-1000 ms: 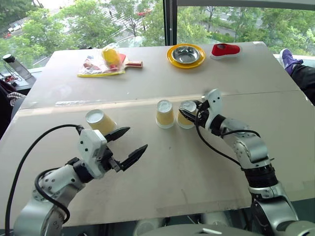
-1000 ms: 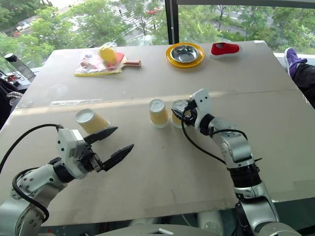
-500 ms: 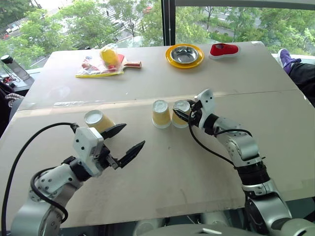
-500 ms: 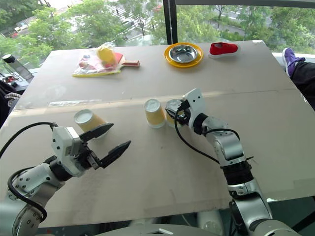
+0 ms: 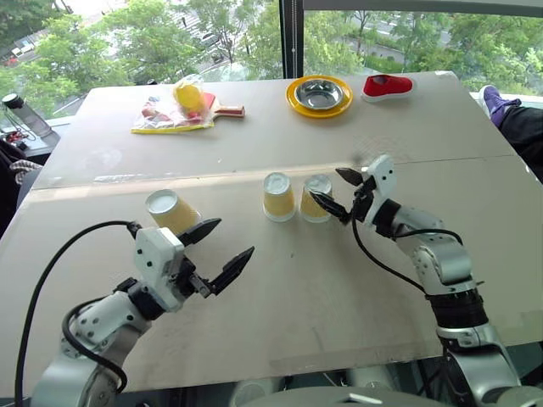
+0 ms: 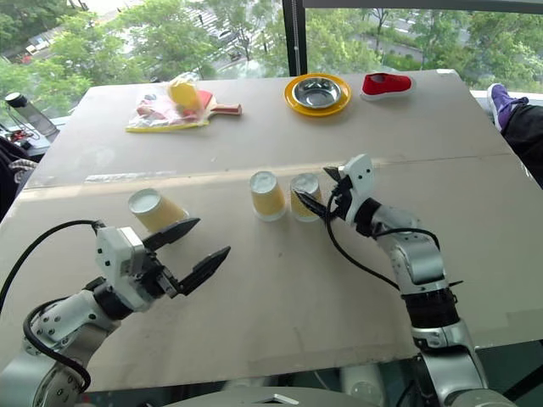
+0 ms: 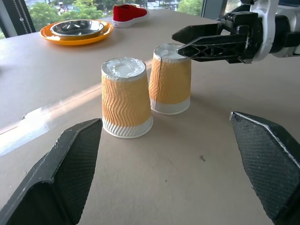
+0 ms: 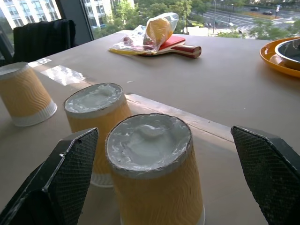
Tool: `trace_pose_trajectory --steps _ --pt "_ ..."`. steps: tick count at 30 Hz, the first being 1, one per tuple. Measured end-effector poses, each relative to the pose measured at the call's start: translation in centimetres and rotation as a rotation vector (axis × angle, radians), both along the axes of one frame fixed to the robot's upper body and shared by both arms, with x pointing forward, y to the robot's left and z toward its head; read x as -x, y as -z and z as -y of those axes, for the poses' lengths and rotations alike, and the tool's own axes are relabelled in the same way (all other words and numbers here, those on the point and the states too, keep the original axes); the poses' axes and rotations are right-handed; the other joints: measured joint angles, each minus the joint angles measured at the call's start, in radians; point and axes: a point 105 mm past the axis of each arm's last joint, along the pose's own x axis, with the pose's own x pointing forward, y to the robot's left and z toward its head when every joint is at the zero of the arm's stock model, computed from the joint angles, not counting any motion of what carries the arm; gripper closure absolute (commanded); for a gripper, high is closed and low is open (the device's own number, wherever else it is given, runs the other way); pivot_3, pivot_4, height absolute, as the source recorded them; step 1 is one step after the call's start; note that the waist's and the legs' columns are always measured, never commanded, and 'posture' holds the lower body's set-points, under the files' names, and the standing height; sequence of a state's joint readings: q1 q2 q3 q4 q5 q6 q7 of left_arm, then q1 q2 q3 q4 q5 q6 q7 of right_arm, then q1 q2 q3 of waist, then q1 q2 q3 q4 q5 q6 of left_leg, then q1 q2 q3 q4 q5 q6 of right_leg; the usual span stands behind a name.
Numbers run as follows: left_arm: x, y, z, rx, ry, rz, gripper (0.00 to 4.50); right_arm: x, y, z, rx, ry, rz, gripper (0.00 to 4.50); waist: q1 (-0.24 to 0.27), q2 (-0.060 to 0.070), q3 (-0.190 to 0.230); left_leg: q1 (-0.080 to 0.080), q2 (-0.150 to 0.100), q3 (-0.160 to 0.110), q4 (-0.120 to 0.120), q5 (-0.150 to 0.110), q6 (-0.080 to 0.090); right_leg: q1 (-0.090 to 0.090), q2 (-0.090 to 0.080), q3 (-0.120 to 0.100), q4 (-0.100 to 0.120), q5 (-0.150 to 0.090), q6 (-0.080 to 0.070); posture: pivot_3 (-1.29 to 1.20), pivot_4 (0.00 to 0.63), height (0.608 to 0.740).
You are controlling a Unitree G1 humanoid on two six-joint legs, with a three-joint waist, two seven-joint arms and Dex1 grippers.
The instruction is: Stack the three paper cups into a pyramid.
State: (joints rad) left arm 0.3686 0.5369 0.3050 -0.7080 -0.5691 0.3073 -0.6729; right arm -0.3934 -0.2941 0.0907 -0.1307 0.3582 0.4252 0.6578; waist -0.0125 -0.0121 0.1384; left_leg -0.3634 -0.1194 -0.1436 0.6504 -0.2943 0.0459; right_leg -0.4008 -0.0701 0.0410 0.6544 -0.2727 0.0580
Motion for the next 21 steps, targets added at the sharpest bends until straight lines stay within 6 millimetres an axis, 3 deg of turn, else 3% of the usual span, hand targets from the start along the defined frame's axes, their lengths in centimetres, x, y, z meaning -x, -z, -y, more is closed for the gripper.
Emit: trace_pose_trajectory --steps 10,14,18,21 --pt "0.4 0.1 -0.8 0.028 -0.134 0.061 0.0 3.5 -0.2 2.2 0.089 -0.11 0.022 0.01 0.013 0.0 0.0 -0.001 0.0 0.0 0.0 0.0 0.0 0.001 0.0 0.0 -0.002 0.0 0.0 0.0 0.15 0.74" --pt "0.0 0.1 -4.4 0.051 -0.38 0.124 0.0 5.6 -0.1 4.1 0.098 -0.163 0.03 0.01 0.023 -0.001 0.0 -0.001 0.001 -0.001 -0.001 -0.001 0.001 0.003 0.0 -0.001 -0.004 0.0 0.0 0.0 0.15 0.74" --pt "-0.2 0.5 -7.3 0.076 -0.589 0.147 0.0 8.0 -1.9 3.8 0.001 -0.315 0.082 0.01 0.027 -0.001 0.0 0.0 0.001 -0.001 0.001 -0.001 0.001 0.005 0.0 -0.001 -0.004 0.0 0.0 0.0 0.15 0.74" --pt "-0.8 0.8 -8.9 0.09 -0.703 0.143 0.0 8.7 -2.3 3.9 -0.02 -0.377 0.084 0.01 0.029 -0.003 0.0 0.001 0.001 -0.001 0.001 -0.001 0.001 0.005 0.0 -0.002 -0.004 0.0 0.001 0.0 0.15 0.74"
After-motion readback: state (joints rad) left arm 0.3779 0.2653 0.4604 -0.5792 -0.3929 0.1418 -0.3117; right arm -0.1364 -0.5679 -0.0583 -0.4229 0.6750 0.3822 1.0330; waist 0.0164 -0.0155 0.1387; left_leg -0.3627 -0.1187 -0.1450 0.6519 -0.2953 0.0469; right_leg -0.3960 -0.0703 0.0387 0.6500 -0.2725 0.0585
